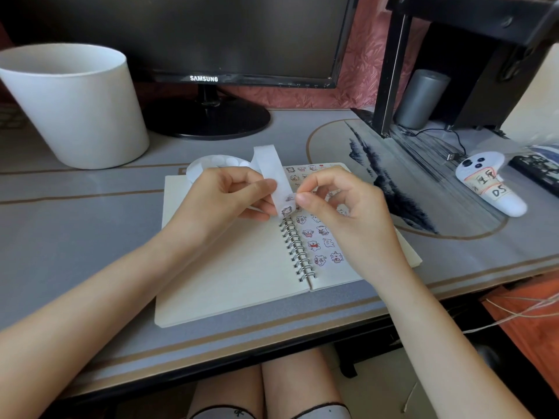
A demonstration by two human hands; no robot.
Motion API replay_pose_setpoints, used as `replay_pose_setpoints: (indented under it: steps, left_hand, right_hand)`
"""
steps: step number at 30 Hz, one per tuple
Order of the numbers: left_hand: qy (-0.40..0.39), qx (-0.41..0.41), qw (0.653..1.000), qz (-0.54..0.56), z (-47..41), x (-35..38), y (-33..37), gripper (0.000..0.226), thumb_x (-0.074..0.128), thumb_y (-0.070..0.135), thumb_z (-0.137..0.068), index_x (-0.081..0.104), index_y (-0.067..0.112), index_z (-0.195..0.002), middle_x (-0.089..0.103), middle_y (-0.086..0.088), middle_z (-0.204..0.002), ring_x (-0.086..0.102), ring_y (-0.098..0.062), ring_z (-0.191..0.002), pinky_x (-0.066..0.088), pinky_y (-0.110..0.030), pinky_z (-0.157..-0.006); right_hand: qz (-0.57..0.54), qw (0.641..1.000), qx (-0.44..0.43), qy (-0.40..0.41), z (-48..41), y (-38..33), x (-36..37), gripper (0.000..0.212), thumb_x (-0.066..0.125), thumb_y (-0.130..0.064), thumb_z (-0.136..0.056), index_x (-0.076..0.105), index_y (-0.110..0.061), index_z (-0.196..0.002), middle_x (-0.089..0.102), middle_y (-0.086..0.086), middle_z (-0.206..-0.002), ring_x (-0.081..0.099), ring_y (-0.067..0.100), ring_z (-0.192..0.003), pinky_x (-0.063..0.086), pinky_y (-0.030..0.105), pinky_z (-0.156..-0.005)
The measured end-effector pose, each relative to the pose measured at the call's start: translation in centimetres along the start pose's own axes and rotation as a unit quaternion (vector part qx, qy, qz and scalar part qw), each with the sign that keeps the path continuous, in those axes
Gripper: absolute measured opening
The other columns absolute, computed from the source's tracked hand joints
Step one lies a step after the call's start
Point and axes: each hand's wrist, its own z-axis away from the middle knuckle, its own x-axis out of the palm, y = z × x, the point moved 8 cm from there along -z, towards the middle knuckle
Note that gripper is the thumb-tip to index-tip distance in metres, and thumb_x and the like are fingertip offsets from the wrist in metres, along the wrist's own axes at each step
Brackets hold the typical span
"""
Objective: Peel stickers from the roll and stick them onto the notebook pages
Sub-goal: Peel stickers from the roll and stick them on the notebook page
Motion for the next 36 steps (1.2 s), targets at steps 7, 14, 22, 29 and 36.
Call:
replay_pose_setpoints:
  steps: [7,14,22,29,36]
  left_hand:
    - [-0.001,-0.005,1.000,0.001,0.0,0.1,-0.2,0.018,0.058,0.008,-0.090,0.064,-0.001,-0.076,0.069,-0.002,-0.062,0.067,-0.011,-0.060,0.057,-0.020,-0.064]
    - [-0.003,-0.004,1.000,0.000,0.0,0.1,-0.2,0.019,0.057,0.008,-0.091,0.064,-0.004,-0.078,0.069,-0.001,-0.062,0.067,-0.011,-0.061,0.058,-0.021,-0.065]
    - [-0.002,-0.012,1.000,0.000,0.0,0.1,-0.3,0.018,0.057,0.009,-0.091,0.064,0.001,-0.075,0.070,0.000,-0.063,0.068,-0.010,-0.061,0.058,-0.021,-0.065]
    - [-0.002,-0.011,1.000,-0.001,0.0,0.2,-0.2,0.018,0.057,0.008,-0.091,0.064,0.001,-0.076,0.070,0.000,-0.061,0.067,-0.009,-0.059,0.057,-0.020,-0.064]
    - [-0.003,-0.009,1.000,0.001,0.1,0.2,-0.1,0.018,0.057,0.008,-0.091,0.064,0.000,-0.077,0.071,-0.001,-0.063,0.068,-0.010,-0.060,0.058,-0.021,-0.065]
  right_hand:
    - [-0.035,0.983,0.175,-0.027,1.5,3.0,-3.7,0.005,0.071,-0.010,-0.080,0.068,-0.014,-0.079,0.062,-0.009,-0.064,0.051,-0.001,-0.053,0.037,0.007,-0.050]
    - [0.030,0.966,0.255,-0.038,3.2,5.3,-5.6,0.006,0.077,-0.014,-0.074,0.071,-0.015,-0.072,0.072,0.006,-0.072,0.052,0.003,-0.058,0.038,0.008,-0.048]
    - [0.034,0.962,0.267,-0.048,3.6,6.2,-5.3,0.006,0.078,-0.013,-0.071,0.072,-0.015,-0.070,0.073,0.007,-0.075,0.055,0.008,-0.065,0.039,0.014,-0.055]
    - [0.027,0.965,0.258,-0.040,3.7,6.2,-5.4,0.008,0.078,-0.009,-0.071,0.072,-0.013,-0.068,0.072,0.004,-0.069,0.053,0.002,-0.056,0.038,0.006,-0.052]
    - [0.031,0.966,0.254,-0.041,3.8,6.2,-5.3,0.007,0.078,-0.010,-0.071,0.072,-0.013,-0.068,0.073,0.006,-0.072,0.057,0.007,-0.063,0.043,0.016,-0.063]
